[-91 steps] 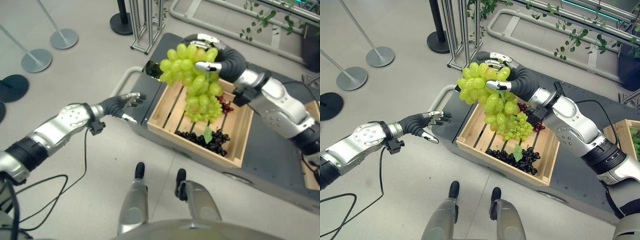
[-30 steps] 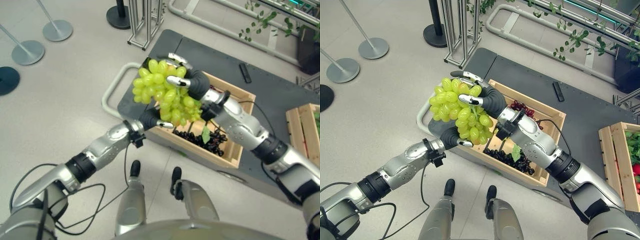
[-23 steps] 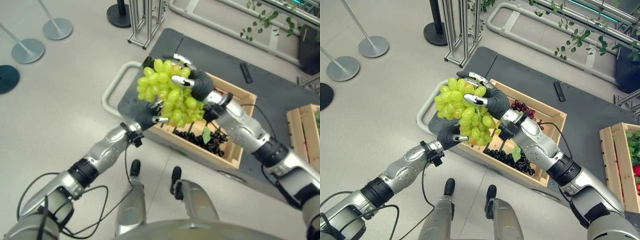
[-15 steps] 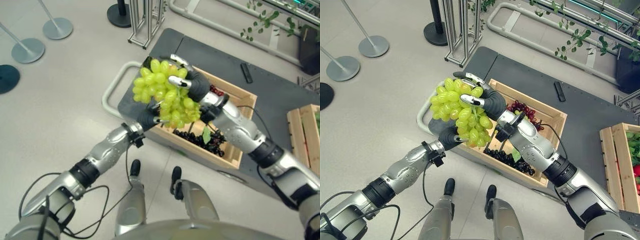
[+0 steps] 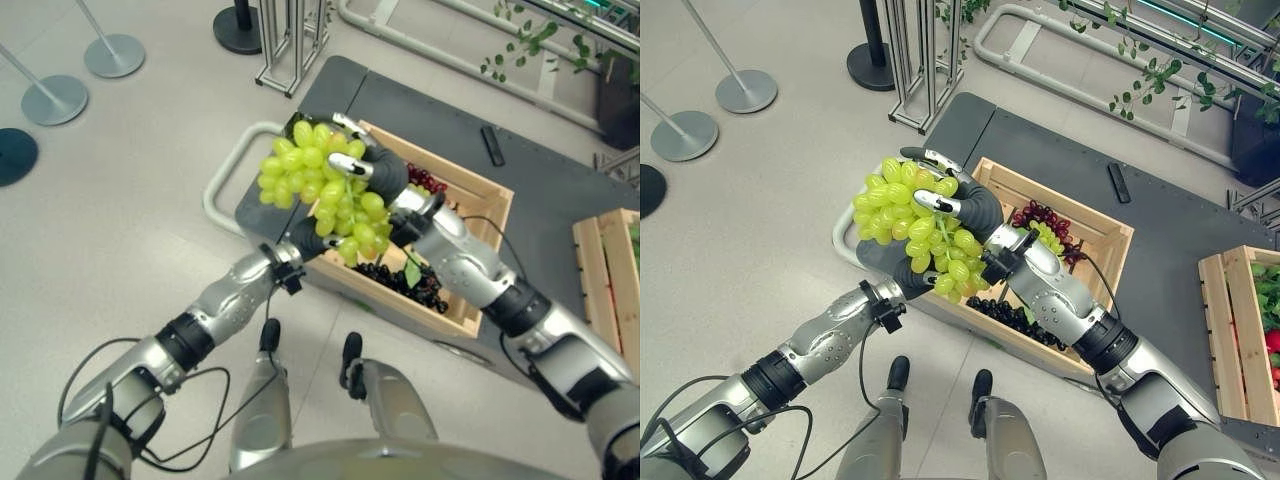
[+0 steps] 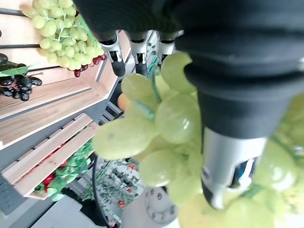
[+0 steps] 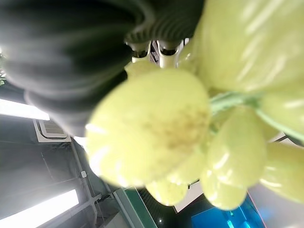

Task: Pick up the fruits from the basket on one side to the basket on the other side

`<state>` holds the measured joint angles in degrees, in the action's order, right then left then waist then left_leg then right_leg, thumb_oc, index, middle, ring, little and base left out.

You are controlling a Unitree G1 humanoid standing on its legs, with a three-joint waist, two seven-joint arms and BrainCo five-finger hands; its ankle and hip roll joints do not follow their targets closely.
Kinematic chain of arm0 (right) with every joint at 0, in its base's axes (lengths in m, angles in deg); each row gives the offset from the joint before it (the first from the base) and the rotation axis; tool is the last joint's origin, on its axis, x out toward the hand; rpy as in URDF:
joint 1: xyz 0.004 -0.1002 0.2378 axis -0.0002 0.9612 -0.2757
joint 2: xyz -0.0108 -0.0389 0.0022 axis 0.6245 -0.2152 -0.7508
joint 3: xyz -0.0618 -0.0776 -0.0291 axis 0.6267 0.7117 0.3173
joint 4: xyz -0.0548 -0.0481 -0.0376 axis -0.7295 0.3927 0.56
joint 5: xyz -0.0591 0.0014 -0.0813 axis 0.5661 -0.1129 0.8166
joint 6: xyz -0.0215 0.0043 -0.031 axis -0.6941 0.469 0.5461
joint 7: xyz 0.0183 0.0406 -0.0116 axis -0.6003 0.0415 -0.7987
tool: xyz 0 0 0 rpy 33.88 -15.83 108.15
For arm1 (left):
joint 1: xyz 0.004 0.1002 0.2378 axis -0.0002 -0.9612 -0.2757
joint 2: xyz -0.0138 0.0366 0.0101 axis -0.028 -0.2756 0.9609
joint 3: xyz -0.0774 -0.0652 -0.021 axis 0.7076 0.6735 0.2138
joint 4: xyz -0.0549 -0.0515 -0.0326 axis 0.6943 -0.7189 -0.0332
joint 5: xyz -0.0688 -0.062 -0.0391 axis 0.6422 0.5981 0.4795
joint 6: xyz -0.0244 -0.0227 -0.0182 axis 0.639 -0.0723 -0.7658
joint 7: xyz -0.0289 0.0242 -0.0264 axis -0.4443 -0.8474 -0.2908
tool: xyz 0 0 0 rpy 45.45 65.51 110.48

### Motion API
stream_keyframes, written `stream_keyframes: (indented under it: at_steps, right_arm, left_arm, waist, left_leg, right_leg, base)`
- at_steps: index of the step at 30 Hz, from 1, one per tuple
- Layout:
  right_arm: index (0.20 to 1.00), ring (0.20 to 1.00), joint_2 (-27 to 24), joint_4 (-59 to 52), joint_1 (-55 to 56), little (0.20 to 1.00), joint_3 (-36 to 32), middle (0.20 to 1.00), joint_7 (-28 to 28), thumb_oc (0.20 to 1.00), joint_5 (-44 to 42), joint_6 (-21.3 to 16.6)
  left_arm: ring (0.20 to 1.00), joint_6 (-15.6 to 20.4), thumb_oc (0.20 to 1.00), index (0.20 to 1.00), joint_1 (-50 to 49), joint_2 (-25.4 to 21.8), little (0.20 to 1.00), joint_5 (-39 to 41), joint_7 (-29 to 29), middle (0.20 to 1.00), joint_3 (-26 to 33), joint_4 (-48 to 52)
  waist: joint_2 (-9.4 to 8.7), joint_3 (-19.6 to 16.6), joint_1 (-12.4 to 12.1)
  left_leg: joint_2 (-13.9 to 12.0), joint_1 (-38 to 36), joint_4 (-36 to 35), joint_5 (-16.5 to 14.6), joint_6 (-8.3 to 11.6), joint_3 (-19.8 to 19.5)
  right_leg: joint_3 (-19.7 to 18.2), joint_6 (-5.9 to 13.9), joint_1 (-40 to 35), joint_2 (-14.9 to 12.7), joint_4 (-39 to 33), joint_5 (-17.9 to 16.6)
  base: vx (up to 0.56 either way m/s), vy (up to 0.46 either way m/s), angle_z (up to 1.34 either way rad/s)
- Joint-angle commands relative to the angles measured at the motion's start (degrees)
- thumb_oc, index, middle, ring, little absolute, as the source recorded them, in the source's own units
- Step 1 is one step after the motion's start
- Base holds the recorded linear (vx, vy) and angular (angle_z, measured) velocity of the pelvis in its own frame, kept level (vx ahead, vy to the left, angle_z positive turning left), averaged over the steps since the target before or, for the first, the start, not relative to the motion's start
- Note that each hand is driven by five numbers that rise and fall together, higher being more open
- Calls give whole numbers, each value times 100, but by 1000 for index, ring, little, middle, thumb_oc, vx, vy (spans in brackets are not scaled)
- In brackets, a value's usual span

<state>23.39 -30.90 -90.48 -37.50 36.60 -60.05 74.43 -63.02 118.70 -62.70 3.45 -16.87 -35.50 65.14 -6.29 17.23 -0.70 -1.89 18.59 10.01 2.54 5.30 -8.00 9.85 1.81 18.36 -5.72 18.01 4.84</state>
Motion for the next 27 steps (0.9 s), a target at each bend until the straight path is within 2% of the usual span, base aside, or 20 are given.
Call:
stream_keyframes:
  at_steps: [1, 24, 25, 26, 27]
  right_arm:
    - [200, 200, 297, -369, -201, 200, -189, 200, -108, 200, -228, -234]
    - [200, 200, 653, -334, 151, 200, -360, 200, -118, 200, -471, -254]
    - [200, 200, 695, -325, 185, 200, -393, 200, -108, 200, -497, -254]
    - [200, 200, 713, -315, 194, 200, -390, 200, -104, 200, -502, -267]
    - [200, 200, 713, -315, 194, 200, -390, 200, -104, 200, -502, -267]
  left_arm:
    - [1000, 202, 1000, 1000, 460, 189, 1000, 27, 119, 1000, -24, 65]
    - [1000, 172, 1000, 1000, 290, 634, 1000, 51, 88, 1000, 125, -99]
    - [790, 156, 790, 790, 285, 653, 790, 41, 88, 790, 111, -115]
    - [398, 158, 398, 398, 284, 665, 398, 36, 87, 398, 110, -127]
    - [338, 158, 338, 338, 284, 665, 338, 36, 87, 338, 110, -127]
  waist:
    - [-141, -96, 42]
    - [-141, -104, 51]
    - [-141, -106, 52]
    - [-139, -106, 53]
    - [-139, -107, 53]
  left_leg:
    - [134, -12, 111, -173, -221, 195]
    - [130, -1, 25, -120, -216, 170]
    - [132, -3, 15, -117, -216, 167]
    - [133, -1, 13, -116, -217, 167]
    - [133, -1, 13, -116, -217, 167]
  right_leg:
    - [-281, 526, -220, -266, -72, -112]
    - [-226, 531, -200, -295, -80, -125]
    - [-221, 527, -198, -292, -82, -125]
    - [-219, 526, -191, -292, -78, -125]
    - [-219, 526, -191, -292, -78, -125]
  base:
    - [0, 0, 0]
    - [0, 0, 0]
    - [0, 0, 0]
    - [0, 0, 0]
    - [0, 0, 0]
